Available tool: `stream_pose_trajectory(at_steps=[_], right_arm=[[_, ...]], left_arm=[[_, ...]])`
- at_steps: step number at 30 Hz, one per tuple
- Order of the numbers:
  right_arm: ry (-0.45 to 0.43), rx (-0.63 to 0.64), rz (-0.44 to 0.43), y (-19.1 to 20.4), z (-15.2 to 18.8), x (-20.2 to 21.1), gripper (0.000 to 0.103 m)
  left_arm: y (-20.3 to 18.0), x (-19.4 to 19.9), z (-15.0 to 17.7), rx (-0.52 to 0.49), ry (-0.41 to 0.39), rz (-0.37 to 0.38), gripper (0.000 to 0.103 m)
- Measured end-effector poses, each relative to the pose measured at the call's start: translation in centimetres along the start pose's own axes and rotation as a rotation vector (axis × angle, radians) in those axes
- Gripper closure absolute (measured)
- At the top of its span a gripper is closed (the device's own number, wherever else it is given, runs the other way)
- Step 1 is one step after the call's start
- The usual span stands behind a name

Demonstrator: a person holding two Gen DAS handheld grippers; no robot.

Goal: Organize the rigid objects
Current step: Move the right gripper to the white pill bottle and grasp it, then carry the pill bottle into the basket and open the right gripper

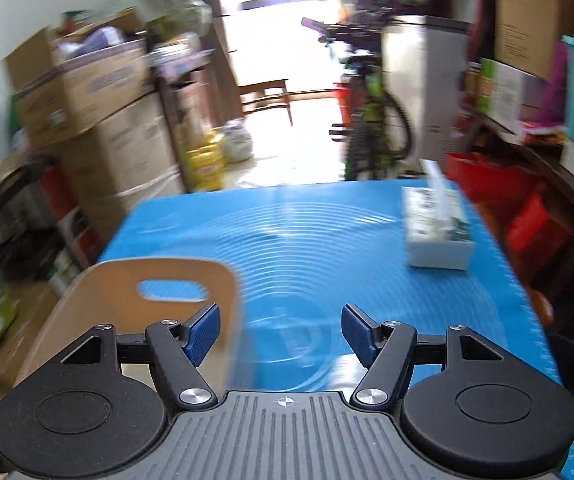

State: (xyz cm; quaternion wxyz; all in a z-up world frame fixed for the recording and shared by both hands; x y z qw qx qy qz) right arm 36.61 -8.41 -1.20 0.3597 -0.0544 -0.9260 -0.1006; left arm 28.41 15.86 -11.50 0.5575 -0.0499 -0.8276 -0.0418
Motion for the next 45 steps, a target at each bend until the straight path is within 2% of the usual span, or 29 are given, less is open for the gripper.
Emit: stream_pose_trajectory(at_steps=[4,8,13,20,24,26,28,29,30,32,39,45], right_arm=[[0.072,-0.078,0.022,-3.0,1.3,-3.1,0.028],[0.133,-0.039,0.052,-3.5,3.2,-5.7,0.028],[0.201,-0.046,0.038,-3.6,5.0,-8.0,0.026],[0.23,0.022,0.068,-3.6,6.3,-9.8,0.026],[0.238,0.042,0.07,-3.6,6.7,-10.4,0.029],[0.24,0.04,0.075,-3.8,6.8,-10.6,0.033],[0.251,0.037,0.076,-4.0,7.0,-10.9,0.042],[0.251,0.029,0.064,-4.0,7.0,-10.9,0.044],[0.251,0.024,0.048,-3.9,6.9,-10.8,0.055],[0.241,0.04,0.065,-3.7,6.7,-10.4,0.059],[0.174,0.026,0.055,-3.4,5.2,-8.1,0.059],[0.091,-0.016,0.02,-2.8,3.0,-4.3,0.059]], left_arm=[[-0.2,0.0,0.0,0.002,0.0,0.002,0.099],[-0.3,0.1,0.0,0.001,0.0,0.001,0.099],[-0.3,0.1,0.1,-0.001,0.0,0.002,0.099],[-0.3,0.1,0.1,-0.003,0.0,0.001,0.099],[-0.3,0.1,0.1,-0.003,0.0,0.001,0.099],[-0.3,0.1,0.1,-0.003,0.0,0.002,0.099],[-0.4,0.1,0.1,-0.002,0.0,0.002,0.099],[-0.3,0.1,0.1,-0.002,0.0,0.003,0.099],[-0.3,0.1,0.1,-0.002,-0.001,0.003,0.099],[-0.3,0.1,0.1,-0.001,0.0,0.004,0.099],[-0.3,0.1,0.1,0.0,0.0,0.006,0.099],[-0.2,0.0,0.1,0.001,0.0,0.007,0.099]])
Point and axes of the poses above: each gripper's, at about its wrist camera, not at the fingertips, and x roughly against the way its jaws point, y to its left, z to its underside, the point moved 8 cm from there along -x, roughly the way its jaws point, and after that the axes turned 2 degrees about y, right-handed, at the moved point
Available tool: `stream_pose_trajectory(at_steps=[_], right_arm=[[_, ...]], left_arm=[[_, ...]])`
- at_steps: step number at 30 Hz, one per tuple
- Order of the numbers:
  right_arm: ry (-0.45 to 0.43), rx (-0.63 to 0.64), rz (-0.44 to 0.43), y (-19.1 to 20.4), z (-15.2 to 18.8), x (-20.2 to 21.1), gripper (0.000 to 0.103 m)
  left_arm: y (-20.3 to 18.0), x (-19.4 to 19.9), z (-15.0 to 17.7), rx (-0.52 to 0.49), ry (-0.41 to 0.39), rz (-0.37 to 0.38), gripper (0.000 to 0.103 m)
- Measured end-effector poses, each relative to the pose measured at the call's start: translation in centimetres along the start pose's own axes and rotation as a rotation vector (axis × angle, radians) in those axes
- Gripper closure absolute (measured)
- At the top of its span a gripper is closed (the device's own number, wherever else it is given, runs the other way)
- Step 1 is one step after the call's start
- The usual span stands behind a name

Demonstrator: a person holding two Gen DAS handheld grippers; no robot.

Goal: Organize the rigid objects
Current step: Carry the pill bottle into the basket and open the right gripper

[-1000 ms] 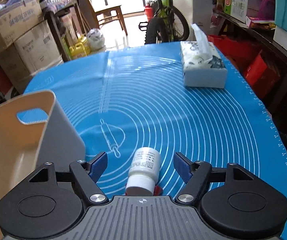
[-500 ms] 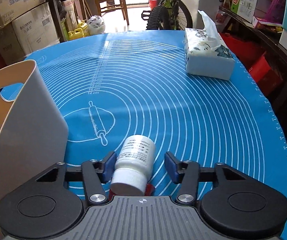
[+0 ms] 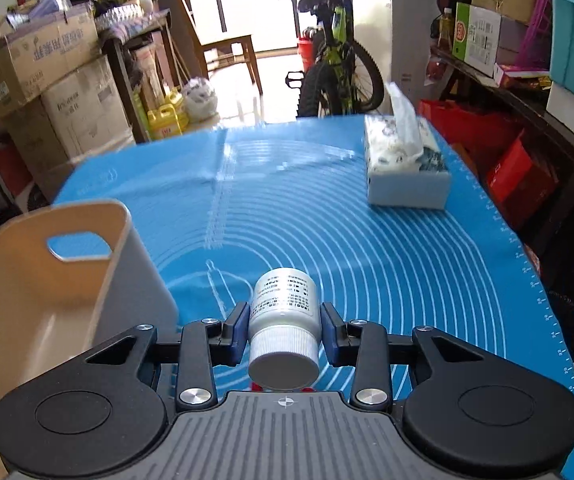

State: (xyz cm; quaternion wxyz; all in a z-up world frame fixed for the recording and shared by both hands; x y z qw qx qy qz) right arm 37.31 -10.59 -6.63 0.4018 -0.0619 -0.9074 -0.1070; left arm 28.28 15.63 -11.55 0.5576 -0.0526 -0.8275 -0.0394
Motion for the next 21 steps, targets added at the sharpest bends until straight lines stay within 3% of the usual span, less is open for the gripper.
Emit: stream_pose_trajectory(at_steps=[10,15,21], right_arm=[[-0.109,0.016,-0.099,4.6,-1.2,6.3,0.059],[-0.095,0.076,-0.155,8.2,0.3,6.4,0.059],[-0.017,0.193,-0.213,12.7,3.4,5.1,0.059]], left_arm=[[0.0,-0.1,0.1,-0.001,0.0,-0.002,0.099],[0.0,-0.1,0.1,-0.001,0.0,-0.001,0.099],[0.0,-0.1,0.1,-0.001,0.0,-0.002,0.099]])
Point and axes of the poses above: each gripper's, at about its wrist camera, not at the fingertips, and x roughly against the way its jaws point, y to its left, z to its underside, the point moved 8 cm from there along -x, roughly the way its jaws point, and after that the axes turned 2 degrees about y, right-handed, at the moved point
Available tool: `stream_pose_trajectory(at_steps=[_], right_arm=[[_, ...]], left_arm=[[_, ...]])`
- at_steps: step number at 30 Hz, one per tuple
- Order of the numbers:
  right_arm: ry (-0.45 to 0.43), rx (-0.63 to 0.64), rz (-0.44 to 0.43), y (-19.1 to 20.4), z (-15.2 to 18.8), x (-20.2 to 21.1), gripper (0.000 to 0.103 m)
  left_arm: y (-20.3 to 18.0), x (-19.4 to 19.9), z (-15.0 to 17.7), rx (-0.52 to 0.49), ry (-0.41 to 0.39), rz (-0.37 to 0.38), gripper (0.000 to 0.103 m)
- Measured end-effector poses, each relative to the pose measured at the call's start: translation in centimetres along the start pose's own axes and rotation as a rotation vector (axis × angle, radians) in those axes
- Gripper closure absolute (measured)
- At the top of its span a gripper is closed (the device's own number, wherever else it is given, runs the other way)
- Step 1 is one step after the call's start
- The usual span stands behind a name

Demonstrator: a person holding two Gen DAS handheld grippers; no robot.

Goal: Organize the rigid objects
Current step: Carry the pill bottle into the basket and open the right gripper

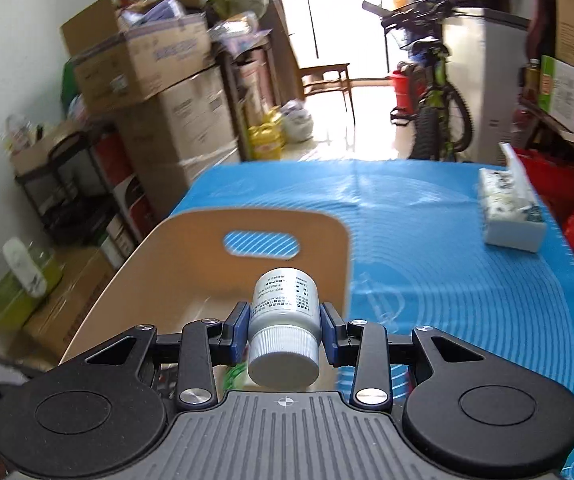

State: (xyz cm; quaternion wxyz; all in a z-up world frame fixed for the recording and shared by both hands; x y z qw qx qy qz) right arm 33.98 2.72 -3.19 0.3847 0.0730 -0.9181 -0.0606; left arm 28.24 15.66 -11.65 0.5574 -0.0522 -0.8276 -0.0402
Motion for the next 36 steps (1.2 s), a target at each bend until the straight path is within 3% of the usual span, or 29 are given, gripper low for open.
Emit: stream_pose_trajectory(at_steps=[7,14,30,36], right_arm=[[0.081,0.1,-0.023,3.5,2.2,-2.1,0.059],[0.196,0.124,-0.02,3.8,3.9,-4.4,0.059],[0.212,0.134,-0.038,4.0,3.8,-4.4,0.052],[0.185,0.157,-0.052,4.5,3.5,-3.5,0.037]], left_arm=[[0.0,0.0,0.0,0.0,0.0,0.0,0.099],[0.1,0.1,-0.1,-0.004,0.0,-0.002,0.099],[0.1,0.1,-0.1,-0.007,-0.001,-0.006,0.099],[0.0,0.1,-0.1,-0.007,-0.001,-0.006,0.098]])
Point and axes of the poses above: each gripper's, at about its wrist camera, not at the fingertips, and x roughly against the way its jaws point, y to its left, z to its underside, the point moved 8 cm from there along -x, roughly the way its jaws point, and after that the axes turned 2 degrees about y, right-handed, at the moved point
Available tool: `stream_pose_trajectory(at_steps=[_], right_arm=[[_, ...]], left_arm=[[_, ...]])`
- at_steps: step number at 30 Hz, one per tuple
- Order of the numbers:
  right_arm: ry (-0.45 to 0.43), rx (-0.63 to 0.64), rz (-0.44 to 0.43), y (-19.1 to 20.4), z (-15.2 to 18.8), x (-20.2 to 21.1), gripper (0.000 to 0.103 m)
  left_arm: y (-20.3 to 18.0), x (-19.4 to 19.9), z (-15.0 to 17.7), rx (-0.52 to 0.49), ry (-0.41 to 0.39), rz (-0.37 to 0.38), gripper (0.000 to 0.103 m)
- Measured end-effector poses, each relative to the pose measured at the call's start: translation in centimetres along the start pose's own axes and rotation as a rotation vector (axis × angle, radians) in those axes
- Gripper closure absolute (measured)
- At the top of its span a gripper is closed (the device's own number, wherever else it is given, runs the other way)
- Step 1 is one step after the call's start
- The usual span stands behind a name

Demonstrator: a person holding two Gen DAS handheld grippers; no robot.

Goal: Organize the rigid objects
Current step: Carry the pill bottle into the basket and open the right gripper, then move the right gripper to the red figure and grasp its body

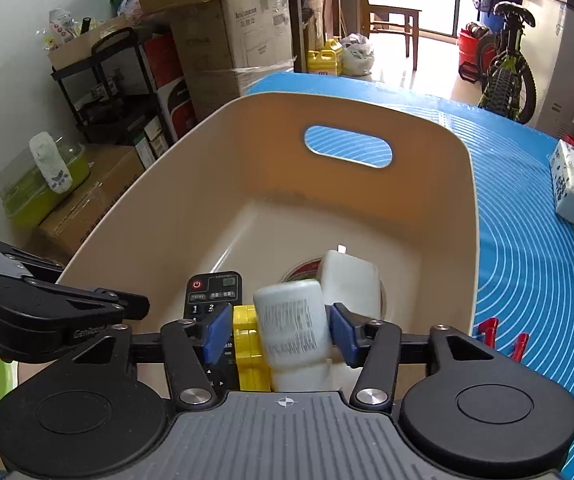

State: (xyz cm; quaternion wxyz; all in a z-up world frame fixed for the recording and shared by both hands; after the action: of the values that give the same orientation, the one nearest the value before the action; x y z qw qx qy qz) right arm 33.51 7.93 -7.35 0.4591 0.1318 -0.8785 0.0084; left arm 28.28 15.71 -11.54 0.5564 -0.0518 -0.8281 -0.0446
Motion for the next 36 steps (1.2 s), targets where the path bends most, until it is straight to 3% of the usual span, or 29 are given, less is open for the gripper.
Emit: stream_pose_trajectory(at_steps=[7,18,27,36], right_arm=[[-0.075,-0.052,0.022,-1.8,-0.8,3.0,0.032],[-0.18,-0.274,0.153,-10.2,0.2,7.7,0.031],[-0.042,-0.31,0.302,-14.9,3.9,4.9,0.031],[0.12,-0.257,0.313,-14.8,6.8,0.4,0.038]], left_arm=[[-0.1,0.1,-0.1,0.0,0.001,0.001,0.098],[0.0,0.1,-0.1,0.0,0.001,0.001,0.098],[0.0,0.1,-0.1,0.001,0.001,0.001,0.098],[-0.1,0.1,0.0,0.002,0.002,0.001,0.098]])
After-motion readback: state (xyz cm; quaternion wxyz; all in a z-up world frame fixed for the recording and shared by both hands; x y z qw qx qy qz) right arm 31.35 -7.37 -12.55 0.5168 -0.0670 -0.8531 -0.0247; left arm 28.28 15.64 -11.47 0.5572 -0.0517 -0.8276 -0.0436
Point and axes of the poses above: each gripper's, at about its wrist camera, not at the fingertips, and x roughly against the way its jaws point, y to its left, z to its underside, the point moved 8 cm from there along -x, roughly the way its jaws point, and after that the axes turned 2 degrees about y, right-handed, at the moved point
